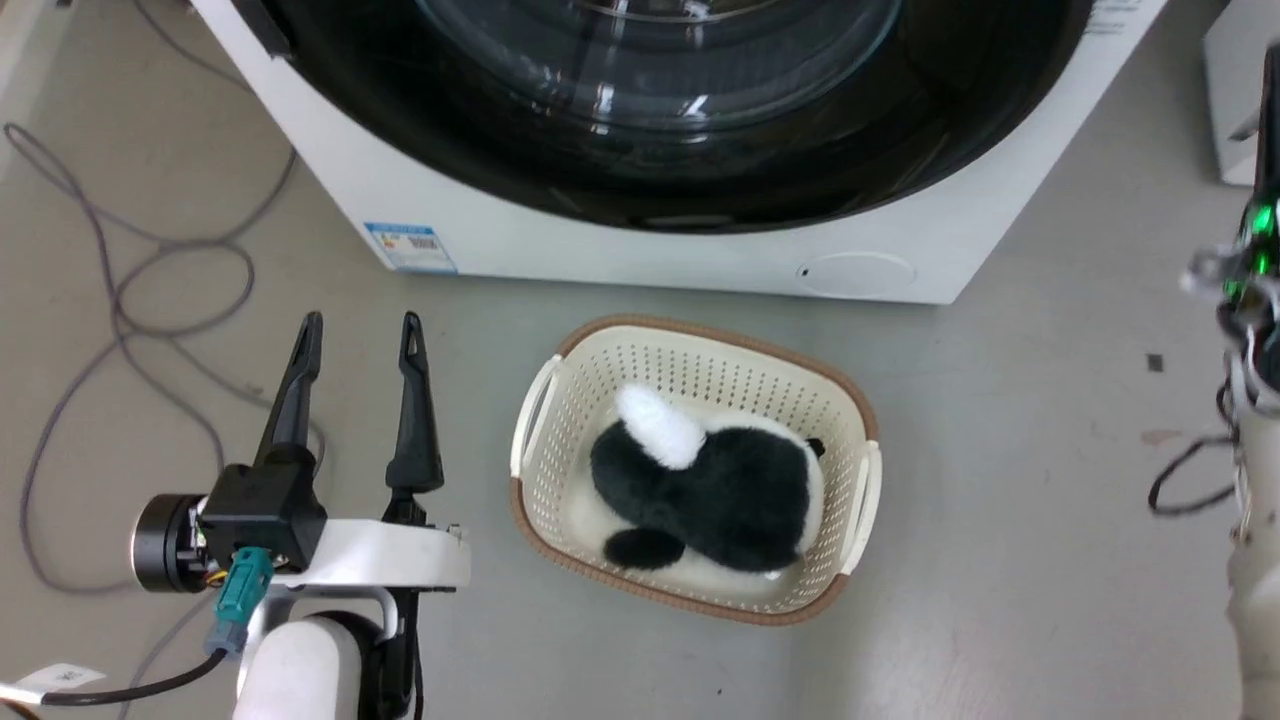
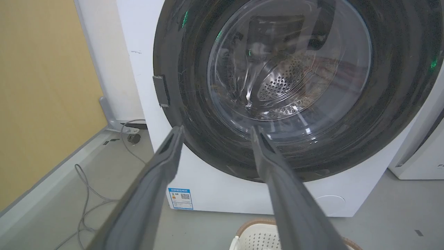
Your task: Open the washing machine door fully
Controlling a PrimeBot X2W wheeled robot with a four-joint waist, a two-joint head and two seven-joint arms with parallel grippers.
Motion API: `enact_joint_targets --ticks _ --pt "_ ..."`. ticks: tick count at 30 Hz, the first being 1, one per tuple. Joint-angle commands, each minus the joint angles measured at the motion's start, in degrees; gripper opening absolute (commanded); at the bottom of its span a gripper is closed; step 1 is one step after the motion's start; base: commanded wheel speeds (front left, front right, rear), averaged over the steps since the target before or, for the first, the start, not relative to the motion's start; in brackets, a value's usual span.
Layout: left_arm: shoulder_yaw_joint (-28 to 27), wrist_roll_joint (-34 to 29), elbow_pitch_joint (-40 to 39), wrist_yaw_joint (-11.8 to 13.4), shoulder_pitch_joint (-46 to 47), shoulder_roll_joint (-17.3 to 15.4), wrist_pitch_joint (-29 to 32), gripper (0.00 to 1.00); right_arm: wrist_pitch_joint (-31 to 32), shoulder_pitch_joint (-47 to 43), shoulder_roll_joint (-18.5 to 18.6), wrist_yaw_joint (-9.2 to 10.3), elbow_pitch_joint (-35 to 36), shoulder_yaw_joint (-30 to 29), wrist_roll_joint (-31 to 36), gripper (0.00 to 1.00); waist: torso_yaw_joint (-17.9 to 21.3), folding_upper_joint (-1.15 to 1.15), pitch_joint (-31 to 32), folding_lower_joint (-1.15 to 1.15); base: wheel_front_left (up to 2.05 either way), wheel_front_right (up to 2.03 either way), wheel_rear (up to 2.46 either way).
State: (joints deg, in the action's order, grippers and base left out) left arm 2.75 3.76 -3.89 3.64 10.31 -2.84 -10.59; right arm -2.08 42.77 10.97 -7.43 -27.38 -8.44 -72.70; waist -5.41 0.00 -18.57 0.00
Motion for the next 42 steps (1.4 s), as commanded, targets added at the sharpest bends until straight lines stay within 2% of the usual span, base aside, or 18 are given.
enact_joint_targets --ticks 1,18,24,34,42 --pt "0.15 0.70 -0.45 0.49 1.31 -0.03 -0.60 1.00 0.36 3.42 0.84 -0.04 -1.76 0.69 -1.62 0.00 -0.68 0.00 -1.15 0.00 0.00 0.00 0.00" --pt "2.06 3.31 -1.14 2.19 5.12 -0.04 -2.63 1.00 2.73 21.49 4.25 -0.05 -13.67 9.19 -4.44 0.00 -3.89 0.00 -7.14 0.00 0.00 0.00 0.00" --pt "2.19 3.75 -1.14 2.57 5.56 -0.04 -3.23 1.00 5.93 22.91 4.76 -0.05 -14.42 12.13 -6.57 0.00 -4.04 0.00 -7.63 0.00 0.00 0.00 0.00" --pt "1.79 3.94 -0.76 2.51 5.61 -0.04 -4.41 1.00 14.90 22.25 6.35 -0.06 -14.46 17.01 -13.62 0.00 -2.61 0.00 -6.71 0.00 0.00 0.00 0.00" --pt "0.75 3.24 0.01 1.63 4.10 -0.04 -4.41 1.00 20.91 17.72 5.51 -0.06 -11.81 19.65 -15.19 0.00 -0.66 0.00 -4.09 0.00 0.00 0.00 0.00"
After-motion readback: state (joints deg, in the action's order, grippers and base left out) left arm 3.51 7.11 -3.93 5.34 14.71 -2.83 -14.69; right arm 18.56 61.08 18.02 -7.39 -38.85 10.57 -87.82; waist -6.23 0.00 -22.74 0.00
